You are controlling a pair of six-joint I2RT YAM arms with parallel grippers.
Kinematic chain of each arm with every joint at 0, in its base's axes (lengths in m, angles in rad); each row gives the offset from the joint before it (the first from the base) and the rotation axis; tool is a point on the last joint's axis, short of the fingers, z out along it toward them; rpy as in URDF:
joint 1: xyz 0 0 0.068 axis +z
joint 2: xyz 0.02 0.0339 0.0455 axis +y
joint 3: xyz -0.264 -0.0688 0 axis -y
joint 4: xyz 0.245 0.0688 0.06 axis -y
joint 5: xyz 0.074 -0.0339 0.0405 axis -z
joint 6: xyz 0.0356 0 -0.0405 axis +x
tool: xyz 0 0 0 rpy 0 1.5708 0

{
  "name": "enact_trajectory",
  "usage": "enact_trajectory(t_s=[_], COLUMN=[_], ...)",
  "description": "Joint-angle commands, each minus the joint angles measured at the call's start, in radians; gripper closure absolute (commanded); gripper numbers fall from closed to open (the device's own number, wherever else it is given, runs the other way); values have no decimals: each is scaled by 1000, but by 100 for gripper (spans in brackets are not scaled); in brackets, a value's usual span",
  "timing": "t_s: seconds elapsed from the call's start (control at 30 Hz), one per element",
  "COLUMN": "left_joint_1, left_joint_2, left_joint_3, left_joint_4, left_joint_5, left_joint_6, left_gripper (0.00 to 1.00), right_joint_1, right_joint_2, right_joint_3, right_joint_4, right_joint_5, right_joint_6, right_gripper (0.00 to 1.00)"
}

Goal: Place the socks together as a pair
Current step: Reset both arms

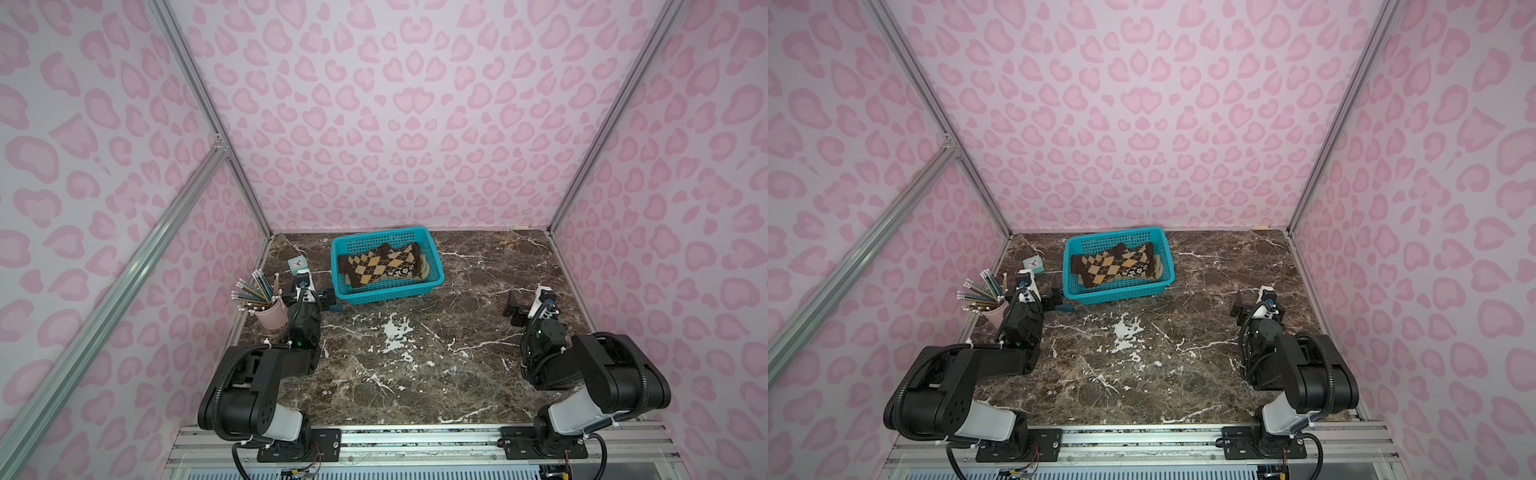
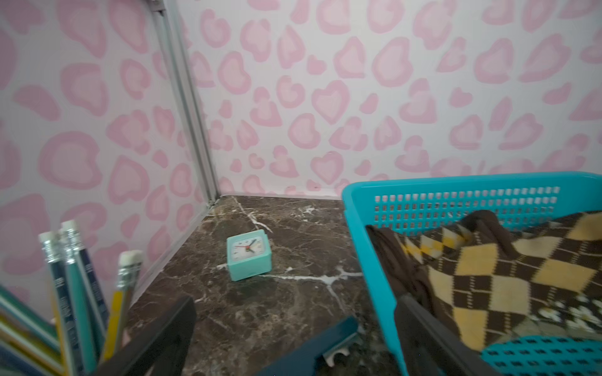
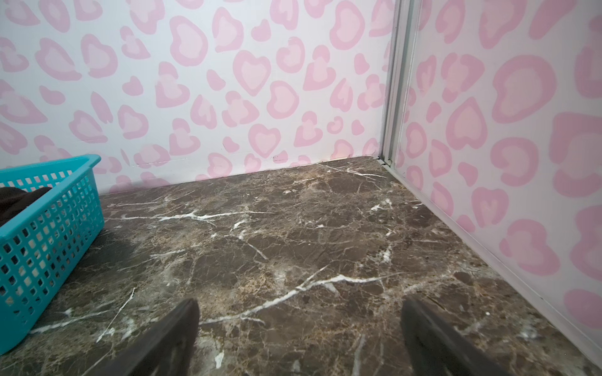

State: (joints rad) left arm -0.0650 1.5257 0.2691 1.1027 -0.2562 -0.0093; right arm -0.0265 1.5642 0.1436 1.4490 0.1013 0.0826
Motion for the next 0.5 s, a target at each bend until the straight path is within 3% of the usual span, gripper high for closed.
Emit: enact_trajectory(t_s=[0.0,0.47], left_joint_1=[27,32], left_joint_2=[13,8], left_joint_3=[-4,-3], left_joint_4=[88,86], left_joint_5=[119,127], left_joint_6=[-21,-22], left_gripper=[2,3], right_joint_1=[0,18], right_joint_2=[-2,-1], right_joint_3=[10,22], right_joint_4=[-1,-19], right_joint_5=[-14,33], right_joint_6=[2,-10], right_gripper=[0,0])
